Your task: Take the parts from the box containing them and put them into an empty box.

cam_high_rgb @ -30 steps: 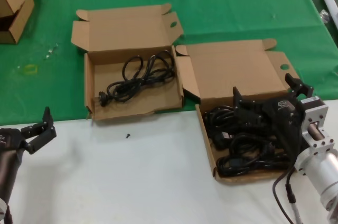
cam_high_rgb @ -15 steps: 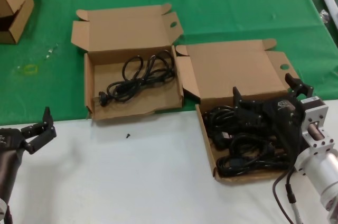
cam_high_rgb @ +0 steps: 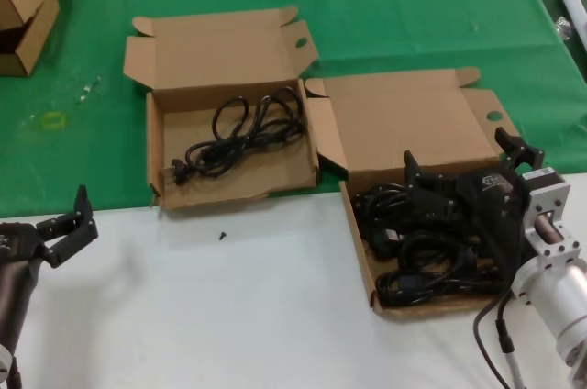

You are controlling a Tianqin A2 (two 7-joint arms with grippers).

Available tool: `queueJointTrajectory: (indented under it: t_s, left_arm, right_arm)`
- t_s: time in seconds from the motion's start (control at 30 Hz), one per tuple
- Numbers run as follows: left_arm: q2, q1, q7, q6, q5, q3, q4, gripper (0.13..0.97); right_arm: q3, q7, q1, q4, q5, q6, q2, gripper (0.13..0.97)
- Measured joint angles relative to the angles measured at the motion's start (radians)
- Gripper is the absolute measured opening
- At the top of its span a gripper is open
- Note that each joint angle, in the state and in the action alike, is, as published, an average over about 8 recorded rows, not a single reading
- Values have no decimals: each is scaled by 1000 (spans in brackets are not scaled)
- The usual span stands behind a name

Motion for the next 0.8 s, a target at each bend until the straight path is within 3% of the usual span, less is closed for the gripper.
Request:
queueJointTrajectory:
  t_s: [0.8]
  left_arm:
    - [0,0,0,0,0,0,0,966]
  right_arm:
    - [0,0,0,0,0,0,0,966]
